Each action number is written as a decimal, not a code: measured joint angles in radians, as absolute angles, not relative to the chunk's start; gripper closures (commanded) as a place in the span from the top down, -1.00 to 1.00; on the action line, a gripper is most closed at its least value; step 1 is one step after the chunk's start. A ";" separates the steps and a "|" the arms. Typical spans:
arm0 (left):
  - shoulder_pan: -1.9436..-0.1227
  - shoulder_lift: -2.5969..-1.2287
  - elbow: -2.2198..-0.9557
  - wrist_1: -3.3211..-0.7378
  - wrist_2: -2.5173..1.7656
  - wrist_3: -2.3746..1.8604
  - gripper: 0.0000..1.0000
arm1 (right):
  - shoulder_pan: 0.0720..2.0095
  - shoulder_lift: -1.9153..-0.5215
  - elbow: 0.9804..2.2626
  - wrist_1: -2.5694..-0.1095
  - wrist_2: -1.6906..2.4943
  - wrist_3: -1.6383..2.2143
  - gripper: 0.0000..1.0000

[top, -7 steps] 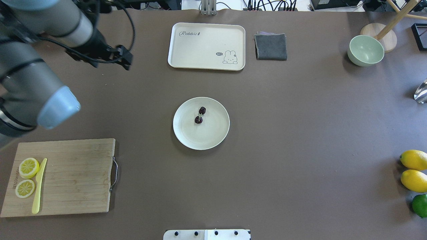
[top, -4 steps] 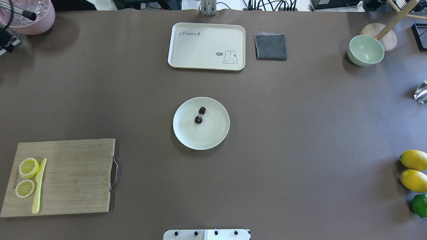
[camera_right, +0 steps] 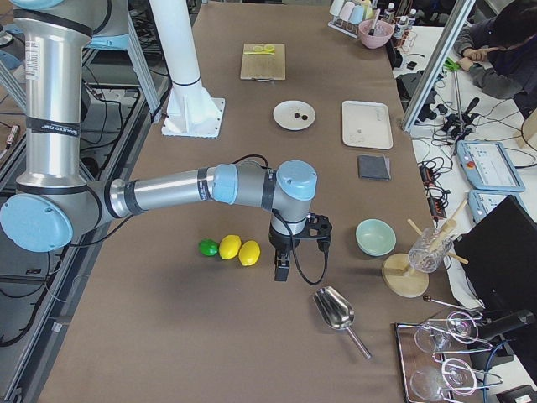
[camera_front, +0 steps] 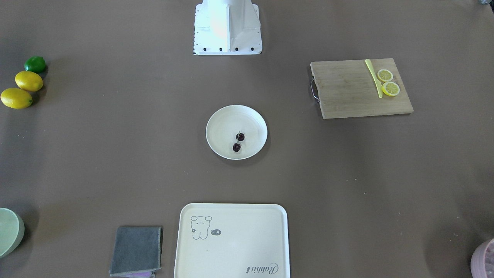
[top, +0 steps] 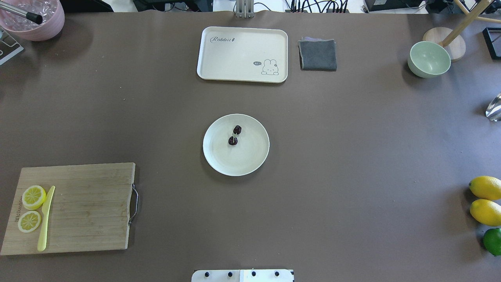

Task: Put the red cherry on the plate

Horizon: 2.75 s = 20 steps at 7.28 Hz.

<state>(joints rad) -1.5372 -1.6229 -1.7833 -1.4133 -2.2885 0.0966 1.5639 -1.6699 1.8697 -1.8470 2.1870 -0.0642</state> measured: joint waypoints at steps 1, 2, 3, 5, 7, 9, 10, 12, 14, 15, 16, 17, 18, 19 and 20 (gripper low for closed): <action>-1.555 -1.589 -1.753 -1.482 -2.325 0.098 0.97 | 1.564 -1.672 1.855 -1.821 2.188 -0.064 1.00; -1.562 -1.569 -1.738 -1.509 -2.351 0.095 0.97 | 1.565 -1.673 1.843 -1.800 2.191 -0.064 1.00; -1.566 -1.554 -1.730 -1.517 -2.371 0.092 0.97 | 1.565 -1.673 1.837 -1.789 2.195 -0.064 1.00; -1.574 -1.515 -1.729 -1.521 -2.386 0.090 0.97 | 1.565 -1.674 1.834 -1.783 2.202 -0.064 1.00; -1.578 -1.501 -1.717 -1.520 -2.383 0.089 0.97 | 1.565 -1.674 1.833 -1.783 2.203 -0.064 1.00; -1.579 -1.484 -1.712 -1.524 -2.379 0.091 0.97 | 1.565 -1.675 1.833 -1.782 2.203 -0.064 1.00; -1.579 -1.479 -1.714 -1.525 -2.378 0.093 0.97 | 1.565 -1.675 1.833 -1.782 2.203 -0.064 1.00; -1.579 -1.478 -1.714 -1.527 -2.378 0.095 0.97 | 1.565 -1.674 1.834 -1.781 2.203 -0.064 1.00; -1.579 -1.477 -1.712 -1.528 -2.379 0.095 0.97 | 1.565 -1.674 1.834 -1.781 2.203 -0.064 1.00; -1.579 -1.477 -1.712 -1.528 -2.379 0.095 0.97 | 1.564 -1.674 1.835 -1.781 2.204 -0.064 1.00; -1.579 -1.477 -1.713 -1.528 -2.379 0.095 0.97 | 1.564 -1.674 1.835 -1.781 2.204 -0.064 1.00; -1.578 -1.477 -1.714 -1.529 -2.379 0.095 0.97 | 1.563 -1.675 1.835 -1.782 2.204 -0.064 1.00; -1.578 -1.478 -1.714 -1.530 -2.379 0.095 0.97 | 1.563 -1.675 1.835 -1.782 2.204 -0.064 1.00; -1.578 -1.479 -1.715 -1.530 -2.379 0.095 0.97 | 1.563 -1.675 1.835 -1.782 2.204 -0.064 1.00; -1.578 -1.478 -1.716 -1.531 -2.379 0.095 0.97 | 1.563 -1.674 1.835 -1.782 2.204 -0.064 1.00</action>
